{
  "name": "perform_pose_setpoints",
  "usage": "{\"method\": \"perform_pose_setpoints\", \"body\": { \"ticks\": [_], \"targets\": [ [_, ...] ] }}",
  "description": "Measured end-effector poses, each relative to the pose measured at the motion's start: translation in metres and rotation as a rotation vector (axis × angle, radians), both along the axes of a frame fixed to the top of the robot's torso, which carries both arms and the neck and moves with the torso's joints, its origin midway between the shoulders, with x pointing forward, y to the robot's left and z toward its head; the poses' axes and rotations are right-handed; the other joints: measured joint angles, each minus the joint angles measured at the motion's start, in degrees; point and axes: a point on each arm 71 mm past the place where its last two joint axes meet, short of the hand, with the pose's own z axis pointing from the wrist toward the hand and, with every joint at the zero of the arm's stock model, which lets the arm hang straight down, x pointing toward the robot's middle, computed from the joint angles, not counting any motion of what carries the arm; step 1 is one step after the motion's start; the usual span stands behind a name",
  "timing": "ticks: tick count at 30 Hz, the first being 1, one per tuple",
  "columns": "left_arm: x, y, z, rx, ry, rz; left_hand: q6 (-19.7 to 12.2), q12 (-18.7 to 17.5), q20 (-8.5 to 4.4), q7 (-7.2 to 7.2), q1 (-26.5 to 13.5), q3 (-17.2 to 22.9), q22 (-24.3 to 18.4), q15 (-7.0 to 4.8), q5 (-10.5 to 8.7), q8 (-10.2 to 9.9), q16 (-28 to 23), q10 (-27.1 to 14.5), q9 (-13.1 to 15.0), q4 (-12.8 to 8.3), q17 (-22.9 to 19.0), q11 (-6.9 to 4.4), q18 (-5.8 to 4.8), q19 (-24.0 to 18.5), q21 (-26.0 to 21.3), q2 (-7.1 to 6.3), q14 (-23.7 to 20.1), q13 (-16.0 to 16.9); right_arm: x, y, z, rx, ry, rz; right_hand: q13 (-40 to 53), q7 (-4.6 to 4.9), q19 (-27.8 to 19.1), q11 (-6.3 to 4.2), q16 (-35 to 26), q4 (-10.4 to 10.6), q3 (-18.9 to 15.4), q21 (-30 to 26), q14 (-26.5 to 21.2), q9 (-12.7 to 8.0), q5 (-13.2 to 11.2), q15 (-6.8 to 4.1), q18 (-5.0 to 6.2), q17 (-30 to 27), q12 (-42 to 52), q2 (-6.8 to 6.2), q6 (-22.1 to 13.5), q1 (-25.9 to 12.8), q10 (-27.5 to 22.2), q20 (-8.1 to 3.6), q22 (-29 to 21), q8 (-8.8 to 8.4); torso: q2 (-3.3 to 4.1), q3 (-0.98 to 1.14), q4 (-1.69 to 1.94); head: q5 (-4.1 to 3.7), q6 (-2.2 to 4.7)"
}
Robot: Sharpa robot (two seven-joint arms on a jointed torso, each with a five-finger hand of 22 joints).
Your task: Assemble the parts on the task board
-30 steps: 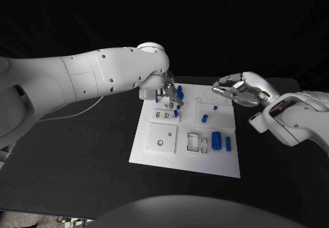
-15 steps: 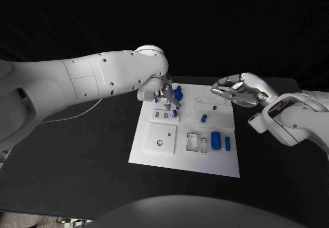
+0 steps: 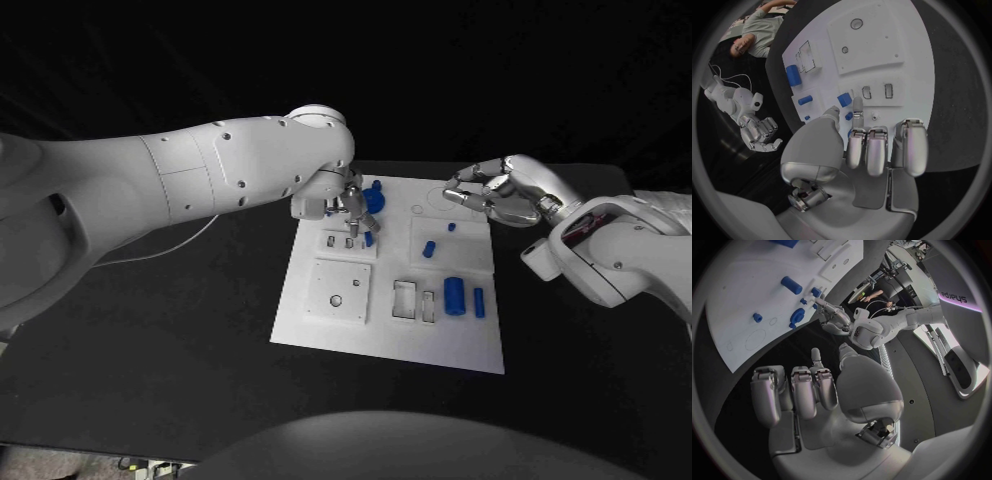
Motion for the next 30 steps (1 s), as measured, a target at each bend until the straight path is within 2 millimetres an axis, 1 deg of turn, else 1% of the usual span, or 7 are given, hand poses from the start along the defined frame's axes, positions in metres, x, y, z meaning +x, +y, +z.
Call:
{"method": "perform_pose_setpoints", "body": {
  "ticks": [2, 8, 13, 20, 22, 26, 30],
  "targets": [
    [-0.0003, -0.0003, -0.0013, -0.001, 0.003, 0.001, 0.0, 0.0, 0.0, 0.0, -0.06, -0.23, 0.0, 0.0, -0.52, 0.0, 0.0, 0.0, 0.22, 0.08, 0.0, 0.0, 0.0, 0.0, 0.0, 0.06, 0.0, 0.0, 0.0001, 0.0003, -0.0002, -0.002, 0.001, 0.001, 0.0, 0.0, 0.0, 0.0, 0.0, 0.0, 0.0, 0.0, 0.0, 0.0, 0.0, 0.0, 0.0, 0.01, 0.0, 0.03, 0.0, 0.03, 0.0, 0.0, 0.0, 0.0, -0.01, 0.0, 0.0, 0.05, 0.0],
    [-0.0008, -0.001, -0.0042, -0.006, 0.012, 0.005, 0.0, 0.0, 0.0, 0.0, -0.06, -0.22, 0.0, 0.0, -0.51, -0.13, 0.0, 0.0, 0.32, 0.08, 0.0, 0.0, 0.0, 0.0, 0.0, 0.06, 0.0, 0.0, 0.0002, 0.0007, -0.0006, -0.005, 0.002, 0.002, 0.0, 0.0, 0.0, 0.0, 0.0, 0.0, 0.0, 0.0, 0.0, -0.05, 0.0, 0.0, 0.0, 0.01, 0.0, 0.03, 0.0, 0.03, 0.0, 0.0, -0.01, 0.0, -0.02, 0.01, 0.04, 0.1, 0.0],
    [-0.0016, -0.002, -0.006, -0.012, 0.018, 0.006, 0.0, 0.0, 0.0, 0.0, 0.57, -0.39, 0.0, 0.0, -0.5, -0.35, 0.0, 0.0, 0.74, -0.08, 0.05, 0.0, 0.0, 0.0, -0.29, 0.68, 0.0, 0.0, 0.0004, 0.0004, -0.0009, -0.008, 0.003, 0.001, 0.0, 0.0, 0.0, 0.0, 0.0, 0.0, 0.0, 0.0, 0.0, -0.05, 0.0, 0.0, 0.0, 0.0, 0.0, 0.03, 0.0, 0.03, 0.0, 0.0, -0.01, 0.0, -0.02, 0.0, 0.06, 0.0, 0.0],
    [-0.0024, -0.0038, -0.0068, -0.018, 0.022, 0.007, 0.34, 0.0, 0.0, -0.07, 1.78, -0.54, 0.0, 0.0, 1.22, -1.01, 0.0, -0.18, 1.57, -0.24, 0.04, -0.18, -0.01, 0.0, -0.29, 1.09, 0.0, 0.0, 0.001, -0.0002, -0.0014, -0.011, 0.005, -0.001, 0.0, -0.2, 0.0, 0.0, 0.0, 0.0, 0.0, 0.0, 0.0, -0.05, 0.0, 0.0, 0.0, 0.0, 0.0, 0.03, 0.2, 0.03, 0.0, 0.0, -0.02, 0.0, -0.02, 0.01, 0.09, -0.01, 0.0],
    [-0.0025, -0.0043, -0.0069, -0.019, 0.023, 0.007, 0.42, 0.0, 0.0, 0.01, 2.54, -0.54, 0.0, 0.0, 2.17, -1.27, 0.0, -0.21, 1.88, -0.24, 0.04, -0.2, 0.0, 0.0, -0.29, 1.28, 0.0, 0.0, 0.0011, -0.0001, -0.0015, -0.012, 0.006, -0.001, 0.0, -0.2, 0.0, 0.0, 0.0, 0.0, 0.0, 0.0, 0.0, -0.05, 0.0, 0.0, 0.0, -0.01, 0.0, 0.03, 0.19, 0.03, 0.0, 0.0, -0.02, 0.03, -0.02, 0.01, 0.1, -0.01, 0.0],
    [-0.003, -0.0057, -0.0071, -0.02, 0.024, 0.005, 0.63, 0.0, -0.21, -0.2, 4.09, -0.38, 0.0, -0.2, 4.66, -1.65, 0.0, 0.0, 2.59, -0.4, 0.04, -0.41, -0.01, 0.21, -0.29, 1.01, -0.21, 0.0, 0.0011, -0.0001, -0.0017, -0.013, 0.008, -0.001, 0.0, 0.0, 0.0, 0.0, 0.0, 0.0, 0.0, 0.0, 0.0, -0.05, 0.0, 0.0, 0.0, -0.01, 0.0, 0.04, 0.4, 0.04, 0.0, 0.0, -0.02, 0.4, -0.03, 0.01, 0.1, -0.05, 0.0],
    [-0.0033, -0.007, -0.0072, -0.021, 0.025, 0.003, 0.84, 0.0, -0.21, -0.41, 4.86, -0.54, 0.0, -0.21, 5.34, -1.66, 0.0, 0.0, 3.02, -0.56, 0.04, -0.41, 0.0, 0.21, -0.29, 0.72, -0.21, 0.0, 0.0012, -0.0003, -0.002, -0.014, 0.009, -0.001, 0.0, -0.19, 0.0, 0.0, 0.0, 0.0, 0.0, 0.0, 0.0, -0.05, 0.0, 0.0, 0.0, -0.01, 0.0, 0.26, 0.59, 0.26, 0.0, 0.0, -0.02, 0.44, -0.04, 0.0, 0.13, -0.07, 0.0]
  ]
}}
